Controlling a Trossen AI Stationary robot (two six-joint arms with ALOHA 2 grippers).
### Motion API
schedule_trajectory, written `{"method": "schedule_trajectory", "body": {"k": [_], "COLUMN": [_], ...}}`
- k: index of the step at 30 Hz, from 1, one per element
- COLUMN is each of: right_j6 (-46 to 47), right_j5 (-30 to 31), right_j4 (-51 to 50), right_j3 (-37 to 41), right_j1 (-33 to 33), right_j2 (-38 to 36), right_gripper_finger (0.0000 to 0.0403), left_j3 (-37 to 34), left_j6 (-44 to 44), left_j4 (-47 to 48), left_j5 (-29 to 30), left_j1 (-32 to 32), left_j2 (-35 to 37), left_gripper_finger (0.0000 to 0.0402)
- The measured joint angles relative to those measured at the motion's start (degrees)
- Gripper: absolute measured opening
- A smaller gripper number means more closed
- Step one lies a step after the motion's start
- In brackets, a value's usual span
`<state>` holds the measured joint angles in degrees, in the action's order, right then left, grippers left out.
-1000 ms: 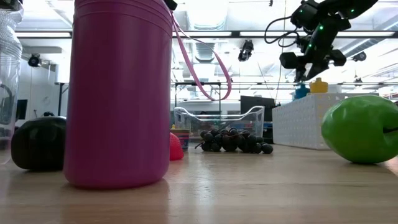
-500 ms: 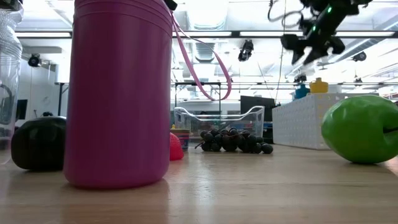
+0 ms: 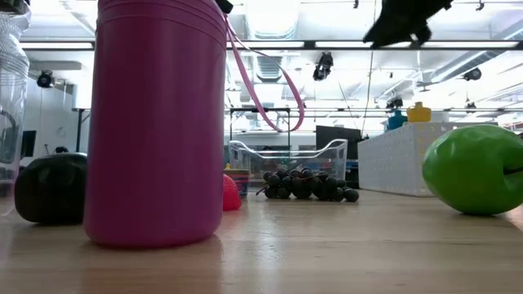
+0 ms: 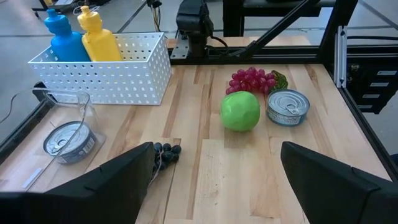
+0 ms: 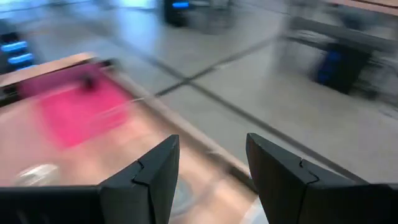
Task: Pick & Place Food Item
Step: Put the black grapes into the pink bin
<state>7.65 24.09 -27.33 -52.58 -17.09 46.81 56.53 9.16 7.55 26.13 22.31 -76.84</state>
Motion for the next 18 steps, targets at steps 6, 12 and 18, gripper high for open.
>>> {"method": "schedule_trajectory", "body": {"k": [6,12,18], "right_j6": [-3.0,-3.6,-3.0], "right_j5": [-6.3,-6.8,-6.8], "right_j4": [-0.7,-2.5,-1.9], "right_j3": [0.0,0.8,2.5], "right_j1": [9.5,18.0,23.1], "right_j2": [1.2,5.2,12.7], "right_gripper_finger": [0.0173,0.0148,0.0106], "left_j3": [0.0,0.0,0.0], "left_j6": [0.0,0.0,-0.2], "left_j4": [0.0,-0.1,-0.6], "left_j5": [0.0,0.0,0.0], "left_j1": [0.0,0.0,0.0], "left_j2": [0.0,0.0,0.0], "left_gripper_finger": [0.0358,0.0363,0.0359]}}
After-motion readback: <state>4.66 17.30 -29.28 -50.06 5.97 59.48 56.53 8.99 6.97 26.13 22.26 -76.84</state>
